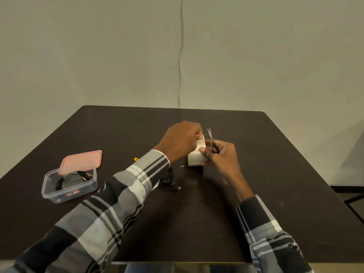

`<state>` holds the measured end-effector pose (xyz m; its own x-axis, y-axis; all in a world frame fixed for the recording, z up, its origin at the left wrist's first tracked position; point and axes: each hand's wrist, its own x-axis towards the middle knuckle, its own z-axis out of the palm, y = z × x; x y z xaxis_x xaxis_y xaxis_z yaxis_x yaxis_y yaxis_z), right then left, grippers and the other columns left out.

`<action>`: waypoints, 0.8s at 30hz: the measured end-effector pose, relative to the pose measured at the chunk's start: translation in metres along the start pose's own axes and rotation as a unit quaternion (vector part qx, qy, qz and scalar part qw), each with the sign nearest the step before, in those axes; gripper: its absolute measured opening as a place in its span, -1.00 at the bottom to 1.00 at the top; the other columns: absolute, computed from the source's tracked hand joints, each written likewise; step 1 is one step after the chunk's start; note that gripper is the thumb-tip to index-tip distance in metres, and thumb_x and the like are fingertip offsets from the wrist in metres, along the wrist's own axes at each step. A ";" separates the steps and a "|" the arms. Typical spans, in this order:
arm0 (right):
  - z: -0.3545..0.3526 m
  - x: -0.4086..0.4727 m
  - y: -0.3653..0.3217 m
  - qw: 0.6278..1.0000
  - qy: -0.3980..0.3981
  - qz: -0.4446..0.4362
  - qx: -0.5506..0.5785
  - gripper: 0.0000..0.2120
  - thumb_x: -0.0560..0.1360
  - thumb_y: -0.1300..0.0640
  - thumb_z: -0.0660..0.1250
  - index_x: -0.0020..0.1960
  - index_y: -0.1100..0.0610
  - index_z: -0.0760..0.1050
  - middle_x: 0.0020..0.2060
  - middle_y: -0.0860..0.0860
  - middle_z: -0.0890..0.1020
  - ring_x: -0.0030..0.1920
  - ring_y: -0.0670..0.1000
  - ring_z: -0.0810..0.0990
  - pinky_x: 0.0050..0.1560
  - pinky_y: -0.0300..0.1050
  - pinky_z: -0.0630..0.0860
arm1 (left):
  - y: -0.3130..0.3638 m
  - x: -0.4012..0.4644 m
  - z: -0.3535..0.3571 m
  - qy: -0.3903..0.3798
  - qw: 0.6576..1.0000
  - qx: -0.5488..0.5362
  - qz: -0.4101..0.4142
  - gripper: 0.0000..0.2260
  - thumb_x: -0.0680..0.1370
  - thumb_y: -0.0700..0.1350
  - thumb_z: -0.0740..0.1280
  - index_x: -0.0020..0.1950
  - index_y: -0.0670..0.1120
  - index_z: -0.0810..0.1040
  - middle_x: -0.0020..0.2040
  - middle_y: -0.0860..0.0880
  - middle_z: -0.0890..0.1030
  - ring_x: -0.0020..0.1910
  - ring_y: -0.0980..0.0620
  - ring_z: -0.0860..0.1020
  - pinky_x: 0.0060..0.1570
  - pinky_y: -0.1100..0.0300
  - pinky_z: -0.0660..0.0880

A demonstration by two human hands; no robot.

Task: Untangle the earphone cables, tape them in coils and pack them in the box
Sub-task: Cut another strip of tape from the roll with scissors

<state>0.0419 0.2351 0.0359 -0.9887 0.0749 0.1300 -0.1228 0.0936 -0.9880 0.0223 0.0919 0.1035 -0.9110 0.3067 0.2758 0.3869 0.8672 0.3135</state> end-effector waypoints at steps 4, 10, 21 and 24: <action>-0.008 0.002 -0.007 0.999 -0.048 0.008 -0.018 -0.86 0.53 0.25 0.43 0.09 0.16 0.64 -0.06 0.18 0.70 -0.01 0.16 0.71 -0.27 -0.13 0.67 | -0.010 0.011 -0.011 -0.080 0.995 -0.061 0.006 -0.94 0.55 -0.13 0.39 0.01 -0.02 0.61 -0.04 0.07 0.62 -0.06 0.09 0.58 -0.02 0.19 0.49; -0.019 0.004 -0.020 0.981 -0.103 0.042 -0.161 -0.63 0.51 -0.09 0.44 0.19 0.07 0.43 -0.07 0.14 0.68 -0.13 0.12 0.72 -0.27 -0.03 0.68 | -0.017 0.021 -0.016 -0.116 0.989 -0.096 0.014 -0.81 0.47 -0.24 0.47 0.03 -0.06 0.58 -0.15 0.08 0.61 -0.14 0.12 0.58 -0.05 0.25 0.49; -0.033 0.006 -0.026 0.925 -0.057 0.024 -0.374 -0.54 0.39 -0.19 0.52 0.08 0.08 0.47 -0.20 -0.02 0.62 -0.38 0.00 0.69 -0.23 -0.06 0.64 | -0.017 0.024 -0.009 -0.115 0.990 -0.054 0.058 -0.83 0.54 -0.04 0.41 0.11 0.04 0.56 -0.03 0.06 0.62 -0.06 0.07 0.57 -0.05 0.17 0.45; -0.032 0.009 -0.033 0.923 -0.045 0.020 -0.381 -0.58 0.42 -0.15 0.51 0.08 0.08 0.47 -0.18 -0.03 0.62 -0.38 -0.01 0.68 -0.29 -0.14 0.57 | -0.014 0.020 -0.013 -0.092 0.991 -0.034 0.091 -0.81 0.55 0.06 0.37 0.10 0.06 0.46 -0.05 0.07 0.62 -0.08 0.04 0.57 -0.12 0.16 0.41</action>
<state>0.0402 0.2647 0.0719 -0.9985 0.0138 0.0529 -0.0235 0.7662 -0.6422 0.0001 0.0806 0.1165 -0.8335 0.5275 0.1640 0.5501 0.7649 0.3352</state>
